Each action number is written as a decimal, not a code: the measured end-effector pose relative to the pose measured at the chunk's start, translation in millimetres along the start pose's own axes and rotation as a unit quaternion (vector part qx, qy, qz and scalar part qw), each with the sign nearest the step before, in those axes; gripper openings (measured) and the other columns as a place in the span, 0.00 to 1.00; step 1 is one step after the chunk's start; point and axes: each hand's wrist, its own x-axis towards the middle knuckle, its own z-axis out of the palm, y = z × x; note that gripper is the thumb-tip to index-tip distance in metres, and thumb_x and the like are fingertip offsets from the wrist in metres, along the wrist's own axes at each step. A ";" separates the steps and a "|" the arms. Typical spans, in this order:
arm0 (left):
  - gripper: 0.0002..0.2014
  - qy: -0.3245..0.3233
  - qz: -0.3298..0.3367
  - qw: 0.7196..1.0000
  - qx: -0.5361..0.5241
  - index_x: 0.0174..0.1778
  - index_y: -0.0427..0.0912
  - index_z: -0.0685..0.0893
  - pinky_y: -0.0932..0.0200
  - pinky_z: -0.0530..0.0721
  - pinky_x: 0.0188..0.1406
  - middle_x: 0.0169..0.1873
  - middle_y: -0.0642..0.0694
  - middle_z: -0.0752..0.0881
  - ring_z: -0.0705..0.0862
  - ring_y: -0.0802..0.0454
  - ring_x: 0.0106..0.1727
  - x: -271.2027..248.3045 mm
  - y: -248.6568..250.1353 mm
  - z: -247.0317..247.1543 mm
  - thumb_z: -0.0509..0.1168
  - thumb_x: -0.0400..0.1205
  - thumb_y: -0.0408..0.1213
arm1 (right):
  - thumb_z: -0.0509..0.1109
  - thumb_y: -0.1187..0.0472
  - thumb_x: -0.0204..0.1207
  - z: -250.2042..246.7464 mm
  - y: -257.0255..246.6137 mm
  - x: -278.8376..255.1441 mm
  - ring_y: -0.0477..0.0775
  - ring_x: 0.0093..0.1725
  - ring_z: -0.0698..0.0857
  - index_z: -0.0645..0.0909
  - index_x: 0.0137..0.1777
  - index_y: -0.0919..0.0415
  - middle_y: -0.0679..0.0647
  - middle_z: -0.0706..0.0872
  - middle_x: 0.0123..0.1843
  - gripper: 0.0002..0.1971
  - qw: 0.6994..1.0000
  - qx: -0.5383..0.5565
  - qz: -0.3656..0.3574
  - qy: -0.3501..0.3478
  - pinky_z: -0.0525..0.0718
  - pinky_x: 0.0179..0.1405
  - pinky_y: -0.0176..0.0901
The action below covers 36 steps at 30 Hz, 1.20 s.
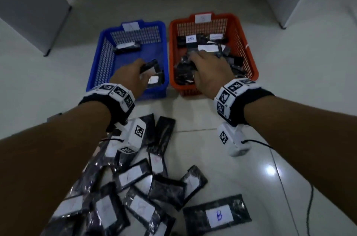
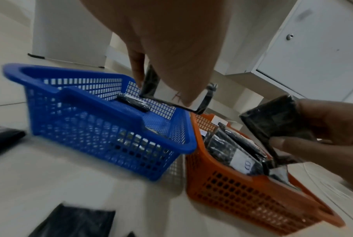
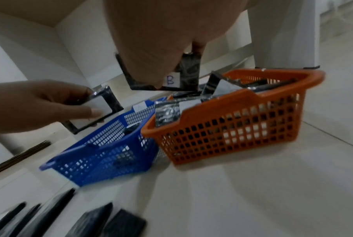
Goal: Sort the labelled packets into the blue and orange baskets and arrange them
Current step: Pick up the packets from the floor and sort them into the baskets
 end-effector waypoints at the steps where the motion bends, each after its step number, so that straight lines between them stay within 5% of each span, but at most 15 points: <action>1: 0.17 -0.009 -0.002 1.000 0.009 0.66 0.38 0.75 0.53 0.72 0.38 0.53 0.34 0.85 0.82 0.35 0.49 12.6 -2.9 1.3 0.61 0.85 0.42 | 0.65 0.59 0.76 -1.2 0.5 11.6 0.62 0.65 0.78 0.72 0.69 0.57 0.57 0.79 0.66 0.21 1.000 -0.018 0.008 -0.003 0.73 0.63 0.58; 7: 0.19 -0.081 -0.033 0.996 0.026 0.71 0.46 0.74 0.49 0.80 0.47 0.60 0.36 0.83 0.82 0.35 0.55 61.0 -31.0 22.0 0.61 0.84 0.42 | 0.66 0.60 0.73 14.3 1.4 58.1 0.62 0.70 0.75 0.64 0.76 0.55 0.56 0.78 0.70 0.30 0.995 -0.033 0.081 -0.047 0.66 0.72 0.65; 10: 0.26 -0.024 -0.015 0.999 0.027 0.78 0.47 0.68 0.39 0.78 0.63 0.72 0.36 0.72 0.75 0.34 0.68 62.1 -47.2 33.8 0.63 0.82 0.41 | 0.68 0.60 0.72 22.9 -3.1 65.1 0.64 0.74 0.70 0.59 0.81 0.57 0.59 0.71 0.75 0.37 0.990 -0.106 0.091 -0.007 0.65 0.71 0.67; 15: 0.17 0.134 0.055 0.989 -0.019 0.64 0.39 0.80 0.41 0.80 0.52 0.59 0.34 0.78 0.79 0.33 0.55 35.6 -61.1 29.8 0.65 0.80 0.38 | 0.66 0.61 0.71 32.6 -35.6 54.5 0.64 0.56 0.81 0.81 0.62 0.59 0.59 0.83 0.58 0.18 0.983 -0.136 -0.093 0.083 0.76 0.54 0.58; 19: 0.10 0.114 0.064 0.991 -0.042 0.50 0.39 0.83 0.46 0.81 0.36 0.46 0.37 0.80 0.80 0.36 0.43 -25.5 -73.0 24.8 0.63 0.79 0.40 | 0.65 0.61 0.73 54.5 -87.7 30.3 0.66 0.43 0.86 0.84 0.48 0.61 0.60 0.85 0.47 0.08 0.988 -0.023 -0.144 -0.059 0.83 0.37 0.53; 24: 0.11 -0.065 -0.064 0.995 -0.038 0.51 0.44 0.83 0.49 0.84 0.40 0.47 0.44 0.83 0.84 0.41 0.46 -115.1 -99.3 52.6 0.65 0.79 0.47 | 0.64 0.42 0.77 105.9 -137.4 -4.3 0.62 0.55 0.82 0.77 0.60 0.56 0.56 0.79 0.59 0.20 0.961 0.001 -0.056 -0.270 0.77 0.44 0.48; 29: 0.20 -0.044 -0.181 0.983 0.001 0.57 0.41 0.84 0.42 0.85 0.49 0.54 0.36 0.81 0.80 0.35 0.58 -148.5 -107.4 80.3 0.71 0.73 0.48 | 0.69 0.33 0.69 138.8 -142.2 -12.7 0.67 0.66 0.72 0.67 0.73 0.56 0.62 0.68 0.72 0.39 0.960 -0.004 0.001 -0.279 0.77 0.57 0.55; 32: 0.29 -0.034 -0.295 0.954 -0.028 0.66 0.41 0.77 0.44 0.81 0.56 0.59 0.34 0.79 0.78 0.34 0.61 -155.3 -99.5 82.8 0.71 0.73 0.53 | 0.70 0.37 0.70 140.6 -136.9 -12.0 0.67 0.67 0.71 0.66 0.73 0.56 0.62 0.68 0.72 0.37 0.954 0.031 0.014 -0.299 0.76 0.59 0.55; 36: 0.38 -0.045 -0.378 0.922 -0.065 0.69 0.42 0.73 0.48 0.78 0.59 0.62 0.35 0.77 0.77 0.36 0.64 -154.7 -92.7 80.3 0.72 0.69 0.63 | 0.70 0.47 0.73 124.9 -128.6 -12.4 0.61 0.52 0.77 0.72 0.64 0.60 0.58 0.75 0.58 0.25 0.951 0.051 0.017 -0.303 0.72 0.43 0.44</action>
